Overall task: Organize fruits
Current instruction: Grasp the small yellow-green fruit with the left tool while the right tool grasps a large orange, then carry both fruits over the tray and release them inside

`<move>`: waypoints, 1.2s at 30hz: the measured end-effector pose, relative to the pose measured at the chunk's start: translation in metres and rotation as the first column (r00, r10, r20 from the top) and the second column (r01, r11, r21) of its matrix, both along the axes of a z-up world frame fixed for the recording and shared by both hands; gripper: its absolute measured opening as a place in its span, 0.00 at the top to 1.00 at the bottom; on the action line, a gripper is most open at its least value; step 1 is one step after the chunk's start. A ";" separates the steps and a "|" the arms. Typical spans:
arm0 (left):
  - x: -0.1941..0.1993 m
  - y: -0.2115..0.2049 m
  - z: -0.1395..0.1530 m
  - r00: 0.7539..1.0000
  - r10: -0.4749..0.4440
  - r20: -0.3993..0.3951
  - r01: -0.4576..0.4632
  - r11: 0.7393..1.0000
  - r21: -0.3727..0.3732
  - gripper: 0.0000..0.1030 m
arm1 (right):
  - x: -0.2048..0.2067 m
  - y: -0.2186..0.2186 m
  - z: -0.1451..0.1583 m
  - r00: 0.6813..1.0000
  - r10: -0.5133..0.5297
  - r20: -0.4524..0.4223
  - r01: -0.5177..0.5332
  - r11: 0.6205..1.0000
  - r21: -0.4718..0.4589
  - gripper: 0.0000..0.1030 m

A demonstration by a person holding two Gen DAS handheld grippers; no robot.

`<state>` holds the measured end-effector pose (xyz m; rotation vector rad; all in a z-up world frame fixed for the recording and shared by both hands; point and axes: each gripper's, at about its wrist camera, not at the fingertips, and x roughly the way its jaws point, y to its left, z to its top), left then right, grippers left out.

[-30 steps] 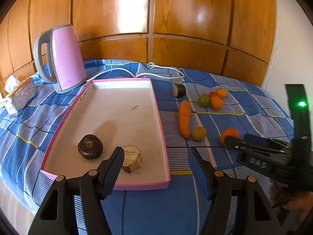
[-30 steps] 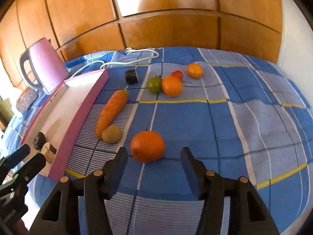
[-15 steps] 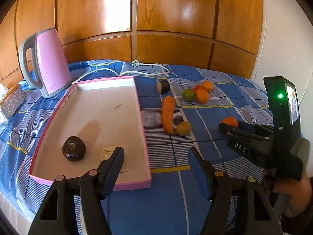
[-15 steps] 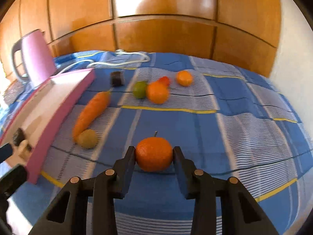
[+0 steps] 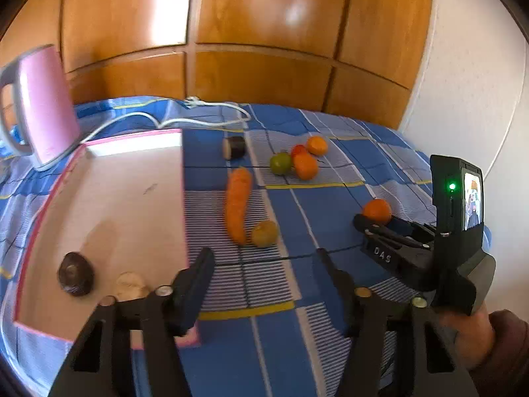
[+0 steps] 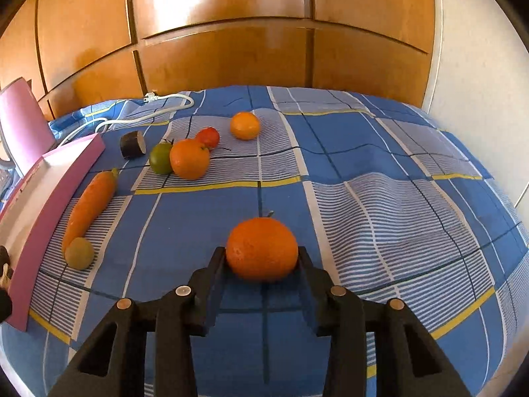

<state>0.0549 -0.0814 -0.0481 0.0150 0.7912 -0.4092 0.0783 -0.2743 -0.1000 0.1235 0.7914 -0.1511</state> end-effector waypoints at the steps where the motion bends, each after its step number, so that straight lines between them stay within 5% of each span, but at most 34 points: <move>1: 0.004 -0.004 -0.002 1.000 -0.008 -0.016 0.008 1.000 -0.001 0.52 | 0.000 0.000 0.000 1.000 0.002 0.002 -0.002 1.000 0.004 0.57; 6: 0.018 -0.017 -0.008 0.998 -0.025 -0.055 0.025 1.000 -0.003 0.64 | -0.003 -0.004 -0.001 1.000 0.016 0.022 -0.017 0.999 0.041 0.52; 23: 0.064 -0.045 -0.040 0.999 -0.007 -0.054 0.013 0.992 0.123 0.66 | -0.008 -0.007 -0.002 0.999 0.016 0.049 -0.020 0.997 0.068 0.51; 25: 0.063 -0.048 -0.048 0.999 -0.017 -0.045 0.023 0.989 0.143 0.67 | -0.008 -0.007 -0.002 0.998 0.020 0.052 -0.023 0.997 0.073 0.50; 27: 0.058 -0.053 -0.050 1.000 -0.028 -0.010 0.029 0.986 0.162 0.79 | -0.008 -0.008 -0.002 0.998 0.023 0.053 -0.027 0.997 0.078 0.49; 36: 0.037 -0.052 -0.050 1.000 -0.004 0.018 0.001 0.992 0.128 0.78 | -0.007 -0.010 0.000 0.998 0.032 0.050 -0.037 0.994 0.108 0.46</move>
